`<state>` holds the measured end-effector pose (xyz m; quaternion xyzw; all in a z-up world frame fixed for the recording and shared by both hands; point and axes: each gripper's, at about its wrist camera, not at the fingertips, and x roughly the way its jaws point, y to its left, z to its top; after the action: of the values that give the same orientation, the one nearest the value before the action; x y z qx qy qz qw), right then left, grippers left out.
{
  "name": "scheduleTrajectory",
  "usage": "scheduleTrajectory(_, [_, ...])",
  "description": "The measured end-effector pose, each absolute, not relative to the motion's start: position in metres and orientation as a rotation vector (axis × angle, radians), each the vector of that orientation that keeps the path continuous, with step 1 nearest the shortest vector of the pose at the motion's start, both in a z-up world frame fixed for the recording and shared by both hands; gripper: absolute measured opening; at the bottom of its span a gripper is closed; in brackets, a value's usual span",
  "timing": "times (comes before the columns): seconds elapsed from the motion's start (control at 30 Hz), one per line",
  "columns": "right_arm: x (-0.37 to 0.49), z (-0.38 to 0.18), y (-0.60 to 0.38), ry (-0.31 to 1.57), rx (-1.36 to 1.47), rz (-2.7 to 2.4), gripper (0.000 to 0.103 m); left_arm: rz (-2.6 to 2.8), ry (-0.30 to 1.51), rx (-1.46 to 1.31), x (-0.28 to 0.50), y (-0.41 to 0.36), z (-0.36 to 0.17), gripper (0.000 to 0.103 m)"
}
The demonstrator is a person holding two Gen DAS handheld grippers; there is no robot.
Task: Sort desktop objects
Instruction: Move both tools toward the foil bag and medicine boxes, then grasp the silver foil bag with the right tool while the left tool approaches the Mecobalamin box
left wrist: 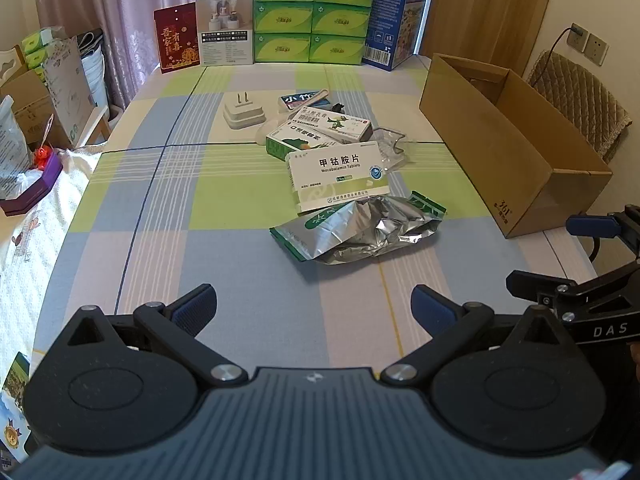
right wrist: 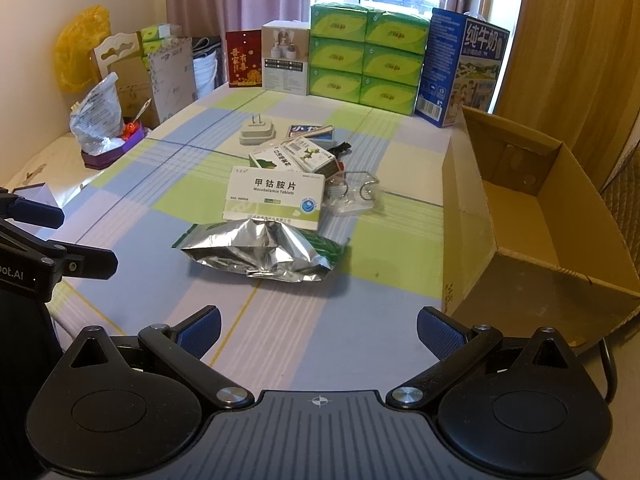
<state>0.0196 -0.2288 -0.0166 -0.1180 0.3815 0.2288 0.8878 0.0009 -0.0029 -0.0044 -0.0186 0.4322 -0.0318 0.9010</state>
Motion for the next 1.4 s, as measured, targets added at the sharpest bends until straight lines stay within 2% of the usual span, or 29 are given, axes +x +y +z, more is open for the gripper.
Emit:
scheduleTrajectory(1.1, [0.030, -0.025, -0.237, 0.787, -0.243, 0.538, 0.101, -0.109, 0.902, 0.022, 0.018, 0.007, -0.009, 0.102])
scheduleTrajectory(1.23, [0.033, -0.025, -0.233, 0.706, -0.350, 0.626, 0.101, -0.148, 0.897, 0.105, 0.030, 0.011, -0.009, 0.102])
scheduleTrajectory(1.4, [0.033, -0.031, -0.206, 0.661, -0.645, 0.812, 0.101, -0.230, 0.880, 0.228, 0.053, 0.015, -0.008, 0.102])
